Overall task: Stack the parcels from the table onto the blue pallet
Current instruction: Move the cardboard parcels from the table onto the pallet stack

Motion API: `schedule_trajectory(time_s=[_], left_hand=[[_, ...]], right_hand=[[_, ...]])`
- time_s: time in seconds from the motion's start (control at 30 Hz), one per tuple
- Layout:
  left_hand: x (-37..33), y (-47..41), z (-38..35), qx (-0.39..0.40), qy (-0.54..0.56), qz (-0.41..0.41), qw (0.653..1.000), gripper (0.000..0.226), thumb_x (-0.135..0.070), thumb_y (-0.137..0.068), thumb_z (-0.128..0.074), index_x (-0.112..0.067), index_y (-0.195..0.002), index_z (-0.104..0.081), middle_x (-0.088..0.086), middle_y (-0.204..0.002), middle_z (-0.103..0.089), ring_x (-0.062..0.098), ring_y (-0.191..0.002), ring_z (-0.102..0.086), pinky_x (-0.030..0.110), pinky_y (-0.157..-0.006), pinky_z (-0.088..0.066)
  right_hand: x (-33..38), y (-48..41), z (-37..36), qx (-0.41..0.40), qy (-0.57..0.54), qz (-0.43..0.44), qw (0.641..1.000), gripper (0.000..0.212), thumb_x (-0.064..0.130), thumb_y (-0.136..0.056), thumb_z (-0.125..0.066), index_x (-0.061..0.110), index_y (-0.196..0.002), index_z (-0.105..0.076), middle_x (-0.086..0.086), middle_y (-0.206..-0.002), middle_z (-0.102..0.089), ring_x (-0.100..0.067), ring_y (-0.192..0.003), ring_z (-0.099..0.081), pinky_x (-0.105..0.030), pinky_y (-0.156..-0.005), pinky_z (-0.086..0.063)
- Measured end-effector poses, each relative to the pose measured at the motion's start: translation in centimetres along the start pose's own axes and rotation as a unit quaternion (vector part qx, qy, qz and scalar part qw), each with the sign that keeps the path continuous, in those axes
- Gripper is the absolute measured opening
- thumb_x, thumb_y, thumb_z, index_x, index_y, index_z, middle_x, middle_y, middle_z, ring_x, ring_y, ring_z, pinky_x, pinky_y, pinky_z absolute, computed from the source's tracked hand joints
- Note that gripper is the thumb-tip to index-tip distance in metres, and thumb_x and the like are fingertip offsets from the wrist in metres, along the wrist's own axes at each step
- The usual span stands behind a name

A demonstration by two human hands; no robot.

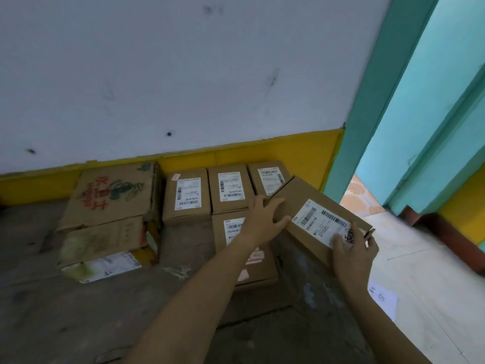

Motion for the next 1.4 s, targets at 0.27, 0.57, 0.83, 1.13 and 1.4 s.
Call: schedule_trajectory(time_s=[0.27,0.57,0.83,1.13,1.4], left_hand=[[6.6,7.9,17.6,-0.166,-0.071,0.065,0.982,0.054,-0.047,-0.089,-0.052,-0.029,-0.138,-0.039,0.009,-0.134,-0.032,0.028,-0.127,-0.026,0.043,-0.105,-0.033],[18.3,26.9,36.5,-0.286,-0.089,0.172,0.938,0.053,-0.046,-0.09,-0.052,-0.028,-0.139,-0.039,0.011,-0.135,-0.035,0.029,-0.127,-0.029,0.039,-0.105,-0.033],[26.8,42.0,48.3,-0.315,-0.141,0.205,0.916,0.052,-0.049,-0.088,-0.052,-0.031,-0.135,-0.044,0.011,-0.133,-0.035,0.03,-0.128,-0.03,0.041,-0.107,-0.03],[31.0,55.4,55.2,-0.375,-0.165,0.266,0.873,0.051,-0.049,-0.087,-0.053,-0.029,-0.134,-0.047,0.013,-0.133,-0.039,0.031,-0.127,-0.033,0.044,-0.103,-0.034],[35.0,68.2,55.9,-0.396,-0.166,0.407,0.806,0.05,-0.052,-0.089,-0.049,-0.03,-0.134,-0.045,0.015,-0.132,-0.039,0.035,-0.126,-0.032,0.043,-0.101,-0.033]], right_hand=[[13.7,9.1,-8.5,0.119,-0.027,0.162,0.979,0.05,0.025,-0.095,-0.047,0.012,-0.141,-0.037,-0.02,-0.149,-0.025,-0.037,-0.136,-0.027,-0.05,-0.11,-0.028],[26.3,29.3,-19.9,0.216,-0.07,0.247,0.942,0.054,0.031,-0.094,-0.051,0.019,-0.143,-0.034,-0.015,-0.15,-0.02,-0.032,-0.132,-0.033,-0.041,-0.102,-0.034],[31.3,46.9,-27.3,0.279,-0.098,0.24,0.925,0.056,0.034,-0.094,-0.05,0.022,-0.145,-0.031,-0.011,-0.152,-0.013,-0.028,-0.131,-0.035,-0.035,-0.101,-0.036],[35.5,60.3,-30.5,0.353,-0.114,0.298,0.88,0.057,0.034,-0.094,-0.051,0.021,-0.145,-0.03,-0.008,-0.151,-0.013,-0.025,-0.127,-0.04,-0.022,-0.088,-0.032],[37.6,71.1,-34.2,0.505,-0.055,0.346,0.788,0.056,0.032,-0.095,-0.044,0.022,-0.147,-0.025,-0.012,-0.155,-0.004,-0.032,-0.134,-0.031,-0.035,-0.101,-0.034]])
Point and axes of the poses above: each hand's wrist, its own y-axis away from the middle knuckle, its own z-axis out of the back of the hand, x = y × z, the point moved 5 cm from there along -y, towards the middle knuckle
